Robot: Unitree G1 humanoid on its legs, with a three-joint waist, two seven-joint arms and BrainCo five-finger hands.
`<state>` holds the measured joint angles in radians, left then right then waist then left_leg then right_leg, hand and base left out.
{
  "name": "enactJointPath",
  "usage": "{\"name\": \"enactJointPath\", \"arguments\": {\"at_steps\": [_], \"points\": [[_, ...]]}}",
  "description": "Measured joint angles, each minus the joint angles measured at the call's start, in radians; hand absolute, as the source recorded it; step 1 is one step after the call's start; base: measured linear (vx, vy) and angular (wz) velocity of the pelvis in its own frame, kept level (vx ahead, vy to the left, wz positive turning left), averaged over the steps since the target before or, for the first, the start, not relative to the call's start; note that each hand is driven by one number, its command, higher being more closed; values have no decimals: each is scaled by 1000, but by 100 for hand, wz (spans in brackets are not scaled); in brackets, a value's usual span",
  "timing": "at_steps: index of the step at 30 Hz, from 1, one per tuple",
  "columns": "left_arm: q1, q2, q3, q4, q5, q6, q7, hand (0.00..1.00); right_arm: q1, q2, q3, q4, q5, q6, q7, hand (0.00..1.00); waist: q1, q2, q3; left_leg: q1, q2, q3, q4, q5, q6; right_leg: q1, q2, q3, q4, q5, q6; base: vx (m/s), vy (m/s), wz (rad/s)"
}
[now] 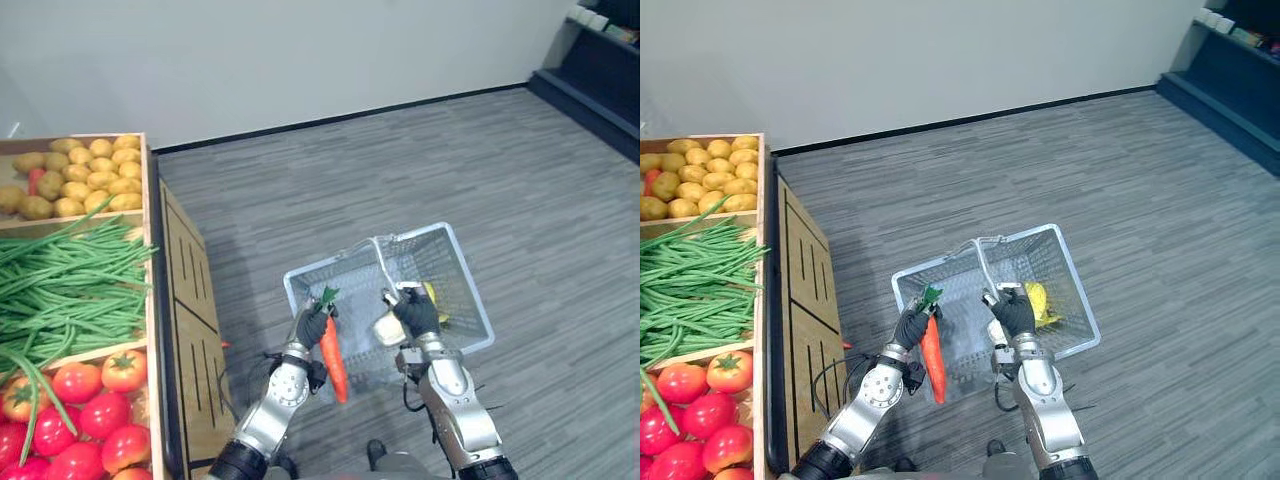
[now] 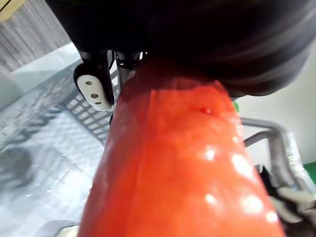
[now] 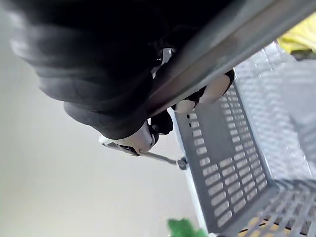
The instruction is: Pick vegetable in the basket
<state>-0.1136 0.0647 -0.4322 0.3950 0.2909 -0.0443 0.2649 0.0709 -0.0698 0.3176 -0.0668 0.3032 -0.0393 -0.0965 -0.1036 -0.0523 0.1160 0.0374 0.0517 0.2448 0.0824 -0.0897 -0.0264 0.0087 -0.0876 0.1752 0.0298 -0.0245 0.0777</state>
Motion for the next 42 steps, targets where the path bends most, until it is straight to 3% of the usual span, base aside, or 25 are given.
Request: {"name": "enactJointPath", "arguments": {"at_steps": [5,6,12,19,33,42], "points": [[-81,-4,-44,39,20,16,2,100,-9,-16,146,-19,171,0,78,100,-3,-6,-4,5,-1,2,-17,13,-2,-5,1,8,1,2,2,-14,-6,-1],[-90,-5,-48,48,24,18,3,0,-11,-16,161,-19,184,0,84,100,-3,-7,-5,5,-1,2,-18,14,-2,-6,1,9,1,2,2,-39,-18,-1],[-120,-10,-68,129,37,39,4,0,-46,-12,249,-19,238,7,125,100,-14,-21,-19,9,-12,3,-48,34,3,-16,-4,12,1,9,1,-13,2,0],[-132,-12,-68,167,80,60,5,0,-62,-7,221,-19,225,7,116,100,-25,-33,-28,11,-25,12,-59,40,11,-32,-16,20,0,16,12,-58,2,-5],[-117,-14,-62,118,114,57,-1,0,-58,-15,129,-19,39,7,78,100,-32,-33,-30,8,-32,-9,-75,56,16,-16,-23,7,-16,26,18,-12,-14,4],[-49,-22,53,46,114,44,-3,0,73,-14,9,-10,-68,7,78,100,-21,-14,-40,10,-33,-19,-86,62,14,-16,-23,-10,-16,25,19,-11,-9,2]]}}
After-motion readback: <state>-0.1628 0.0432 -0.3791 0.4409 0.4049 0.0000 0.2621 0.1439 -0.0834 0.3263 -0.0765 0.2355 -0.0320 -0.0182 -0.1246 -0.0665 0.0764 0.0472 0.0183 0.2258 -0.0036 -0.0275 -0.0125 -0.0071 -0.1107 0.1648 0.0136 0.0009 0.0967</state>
